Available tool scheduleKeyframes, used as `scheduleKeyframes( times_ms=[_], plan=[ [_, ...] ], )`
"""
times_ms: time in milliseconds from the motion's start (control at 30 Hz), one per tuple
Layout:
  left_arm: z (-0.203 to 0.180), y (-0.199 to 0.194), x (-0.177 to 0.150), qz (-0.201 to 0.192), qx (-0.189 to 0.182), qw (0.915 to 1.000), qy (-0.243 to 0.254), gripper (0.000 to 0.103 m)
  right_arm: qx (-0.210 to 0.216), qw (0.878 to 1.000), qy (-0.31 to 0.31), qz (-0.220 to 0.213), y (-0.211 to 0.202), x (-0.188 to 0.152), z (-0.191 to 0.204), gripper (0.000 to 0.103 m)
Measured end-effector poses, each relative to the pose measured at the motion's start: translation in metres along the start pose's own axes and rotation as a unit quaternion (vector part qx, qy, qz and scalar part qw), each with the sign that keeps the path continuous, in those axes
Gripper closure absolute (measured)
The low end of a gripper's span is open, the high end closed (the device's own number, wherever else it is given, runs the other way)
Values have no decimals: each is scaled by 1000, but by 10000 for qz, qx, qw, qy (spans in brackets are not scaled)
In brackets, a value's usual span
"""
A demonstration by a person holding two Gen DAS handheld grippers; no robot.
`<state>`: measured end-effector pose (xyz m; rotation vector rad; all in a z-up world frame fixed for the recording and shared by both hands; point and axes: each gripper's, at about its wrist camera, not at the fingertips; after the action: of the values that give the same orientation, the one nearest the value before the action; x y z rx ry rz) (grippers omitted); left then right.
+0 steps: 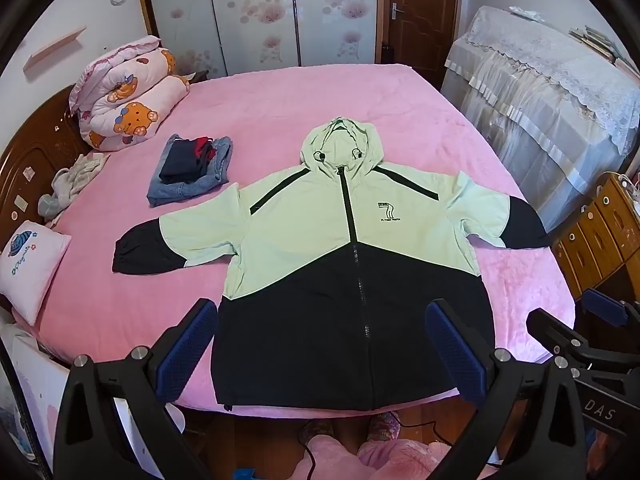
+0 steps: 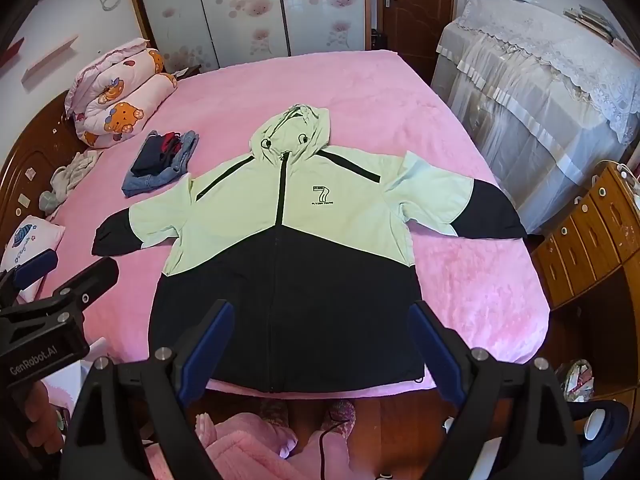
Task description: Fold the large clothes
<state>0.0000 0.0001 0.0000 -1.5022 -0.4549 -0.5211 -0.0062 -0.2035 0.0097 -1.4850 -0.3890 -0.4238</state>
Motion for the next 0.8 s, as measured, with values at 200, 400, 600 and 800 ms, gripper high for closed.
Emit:
scheduleKeyframes(
  times_ms=[200,400,600,800],
  plan=[
    [1,-1,0,-19,7,10000,-2,0,-20,10000,-10,5,-1,-1,0,14],
    [-5,0,-3,-11,6,10000,-2,0,-12,10000,-23,8,-3,-2,0,14],
    [-6,-2,-5,10,3,10000,-31,0,-24,10000,-23,21,-4,-4,1,14],
    [-3,-5,-9,39,-26,10000,-33,0,-36,10000,-29,27,-3,-7,2,14]
  ],
)
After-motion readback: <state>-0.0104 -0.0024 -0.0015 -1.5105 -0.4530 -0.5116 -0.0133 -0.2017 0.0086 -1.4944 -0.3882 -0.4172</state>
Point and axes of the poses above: each gripper's, at about its wrist camera, not at the fingertips, and y roughly the way its jaws point, z to its left, x to its top
